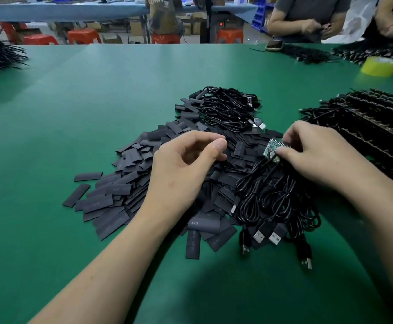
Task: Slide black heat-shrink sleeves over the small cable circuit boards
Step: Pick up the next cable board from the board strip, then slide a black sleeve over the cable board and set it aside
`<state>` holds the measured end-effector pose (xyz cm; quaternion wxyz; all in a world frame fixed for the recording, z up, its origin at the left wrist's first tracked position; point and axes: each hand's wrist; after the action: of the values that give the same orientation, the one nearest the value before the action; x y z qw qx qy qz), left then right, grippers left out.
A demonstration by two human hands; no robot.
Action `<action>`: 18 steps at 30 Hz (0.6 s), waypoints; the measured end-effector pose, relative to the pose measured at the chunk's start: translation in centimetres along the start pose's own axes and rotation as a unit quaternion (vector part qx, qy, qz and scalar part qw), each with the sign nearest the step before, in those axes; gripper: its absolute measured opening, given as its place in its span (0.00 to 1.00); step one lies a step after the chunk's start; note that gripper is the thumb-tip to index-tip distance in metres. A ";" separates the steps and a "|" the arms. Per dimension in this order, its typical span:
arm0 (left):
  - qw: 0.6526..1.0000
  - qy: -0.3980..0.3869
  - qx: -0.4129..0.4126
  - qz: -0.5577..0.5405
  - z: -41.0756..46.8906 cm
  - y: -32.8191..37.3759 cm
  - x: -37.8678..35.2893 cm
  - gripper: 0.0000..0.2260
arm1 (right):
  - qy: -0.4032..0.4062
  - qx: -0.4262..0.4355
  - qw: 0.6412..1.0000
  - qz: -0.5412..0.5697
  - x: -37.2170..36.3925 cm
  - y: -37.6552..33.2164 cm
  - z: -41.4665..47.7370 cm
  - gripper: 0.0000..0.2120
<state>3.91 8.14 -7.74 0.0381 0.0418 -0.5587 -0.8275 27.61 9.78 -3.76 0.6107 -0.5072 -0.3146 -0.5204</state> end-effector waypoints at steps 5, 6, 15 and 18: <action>1.000 -0.006 -0.002 0.011 0.0 -0.1 0.0 0.04 | 0.044 0.015 0.989 0.140 0.5 0.8 0.0 0.05; 1.000 -0.009 -0.003 0.013 0.0 -0.1 0.0 0.04 | 0.046 0.020 0.982 0.181 0.6 0.9 0.0 0.05; 0.999 -0.032 0.008 0.011 -0.3 0.2 -0.2 0.05 | 0.053 0.072 0.902 0.422 0.8 0.5 -0.1 0.13; 0.999 -0.040 0.013 0.010 -0.3 0.2 -0.3 0.05 | 0.044 0.063 0.885 0.460 0.5 0.2 -0.4 0.21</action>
<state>4.25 7.81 -7.69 0.0235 0.0041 -0.5708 -0.8207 27.86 9.23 -3.51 0.8252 -0.5323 -0.0513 -0.1821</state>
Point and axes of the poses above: each hand's wrist, its own z-axis towards the middle knuckle, its own x-axis out of the back of the hand, y = z × x, and after that the axes turned 11 degrees about y, right-handed
